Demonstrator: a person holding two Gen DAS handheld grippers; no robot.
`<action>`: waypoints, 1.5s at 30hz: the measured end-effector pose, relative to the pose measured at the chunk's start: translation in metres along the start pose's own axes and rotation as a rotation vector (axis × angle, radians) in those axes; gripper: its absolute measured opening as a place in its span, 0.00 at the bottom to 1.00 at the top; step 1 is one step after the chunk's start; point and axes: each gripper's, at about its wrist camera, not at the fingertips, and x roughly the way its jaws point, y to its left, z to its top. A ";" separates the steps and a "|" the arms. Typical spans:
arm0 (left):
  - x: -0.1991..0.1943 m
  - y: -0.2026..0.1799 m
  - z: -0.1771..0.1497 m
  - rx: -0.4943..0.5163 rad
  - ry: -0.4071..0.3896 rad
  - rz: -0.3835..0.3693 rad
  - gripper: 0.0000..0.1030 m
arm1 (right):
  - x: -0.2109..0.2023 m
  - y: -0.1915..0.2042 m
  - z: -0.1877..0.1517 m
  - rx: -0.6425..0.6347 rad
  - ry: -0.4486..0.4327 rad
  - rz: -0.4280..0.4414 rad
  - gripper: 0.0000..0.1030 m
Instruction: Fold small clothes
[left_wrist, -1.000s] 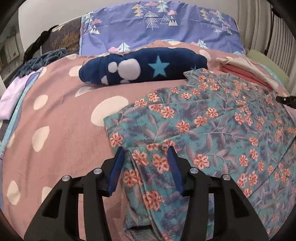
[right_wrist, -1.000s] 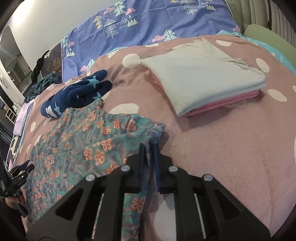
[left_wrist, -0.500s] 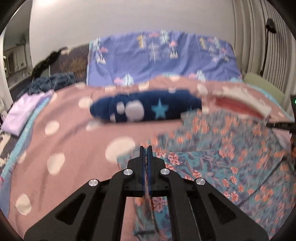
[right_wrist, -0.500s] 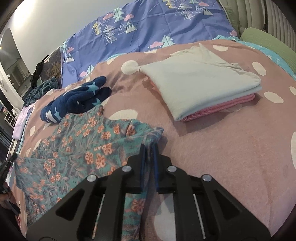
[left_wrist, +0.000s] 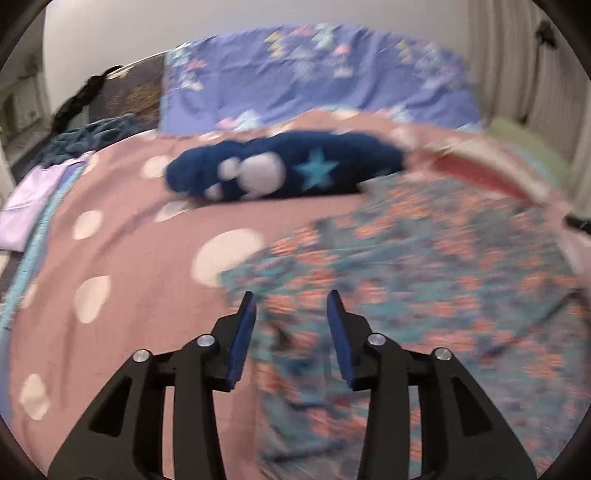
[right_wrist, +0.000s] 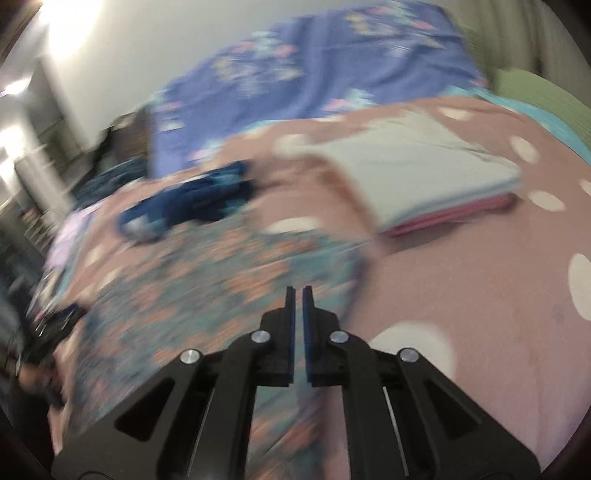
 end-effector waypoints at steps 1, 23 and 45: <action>-0.002 -0.005 -0.003 0.016 -0.001 -0.007 0.53 | -0.008 0.015 -0.013 -0.064 0.015 0.047 0.06; -0.058 -0.002 -0.128 -0.036 0.127 0.086 0.57 | -0.019 0.000 -0.105 -0.184 0.126 -0.156 0.09; -0.152 -0.017 -0.217 -0.060 0.165 -0.234 0.40 | -0.146 -0.005 -0.229 -0.009 0.213 0.100 0.22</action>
